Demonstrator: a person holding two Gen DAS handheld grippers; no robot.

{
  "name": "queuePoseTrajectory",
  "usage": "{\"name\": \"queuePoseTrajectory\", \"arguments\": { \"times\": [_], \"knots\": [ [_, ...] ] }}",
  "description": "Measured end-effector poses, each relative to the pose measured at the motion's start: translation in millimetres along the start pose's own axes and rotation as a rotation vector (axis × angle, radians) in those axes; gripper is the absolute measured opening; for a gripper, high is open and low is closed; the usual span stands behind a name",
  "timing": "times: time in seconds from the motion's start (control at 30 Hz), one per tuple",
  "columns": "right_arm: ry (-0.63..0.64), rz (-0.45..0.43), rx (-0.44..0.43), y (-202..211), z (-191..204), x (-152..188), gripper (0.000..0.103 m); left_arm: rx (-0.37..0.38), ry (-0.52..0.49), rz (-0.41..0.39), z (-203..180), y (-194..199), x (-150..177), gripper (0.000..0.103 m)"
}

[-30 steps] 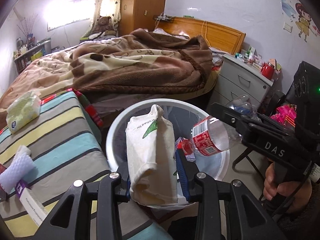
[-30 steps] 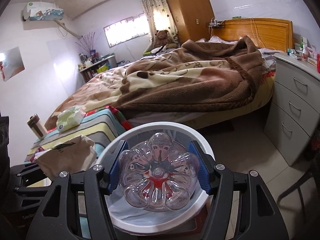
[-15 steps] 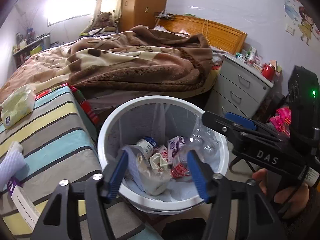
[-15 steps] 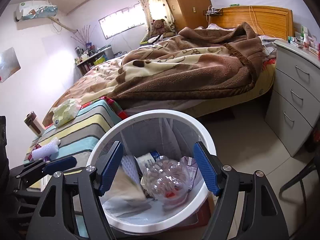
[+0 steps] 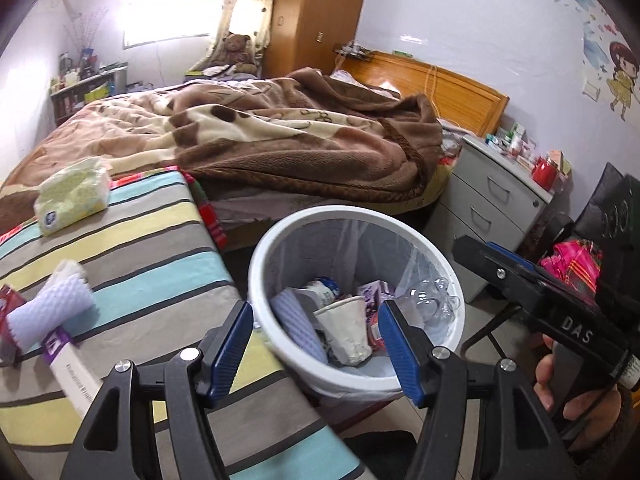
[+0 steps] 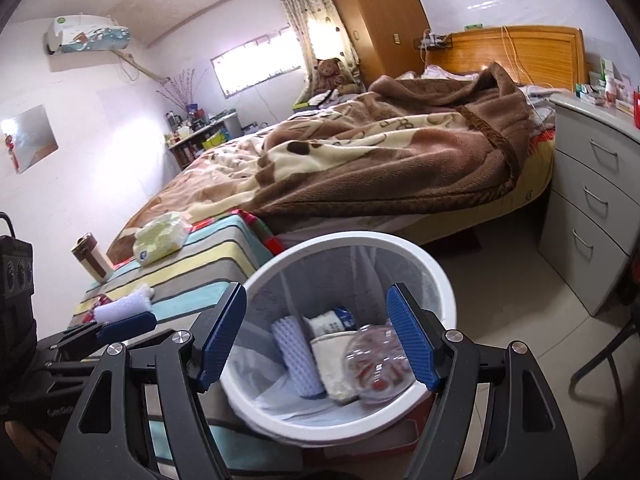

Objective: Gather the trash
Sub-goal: 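Return both tools from the wastebasket to the remaining items on the bed, then grasp the red milk can with the left tool while the right tool grasps the purple-and-white cream box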

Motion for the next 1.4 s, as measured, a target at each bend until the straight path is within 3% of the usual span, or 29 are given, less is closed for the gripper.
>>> {"name": "queuePoseTrajectory", "arguments": {
  "times": [0.3,0.63,1.1,1.4],
  "knots": [
    [0.037,0.016,-0.044,-10,29,9,0.074,-0.035,0.065,-0.03,48,26,10,0.065],
    [0.086,0.058,-0.116,-28,68,24,0.074,-0.123,0.131,-0.042,109,41,26,0.065],
    [0.194,0.184,-0.215,-68,126,54,0.074,-0.241,0.276,-0.035,214,51,51,0.065],
    [0.261,0.286,-0.245,-94,156,70,0.074,-0.305,0.324,-0.016,261,50,61,0.065]
  ]
}}
Point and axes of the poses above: each gripper's, at about its wrist camera, not at the fingertips, and y roughly against the way its jaws point, z to its left, x to its underside, the point moved 3 cm from there along -y, roughly the way its jaws point, and after that the axes turned 14 degrees about -x, right-handed, at the moved point
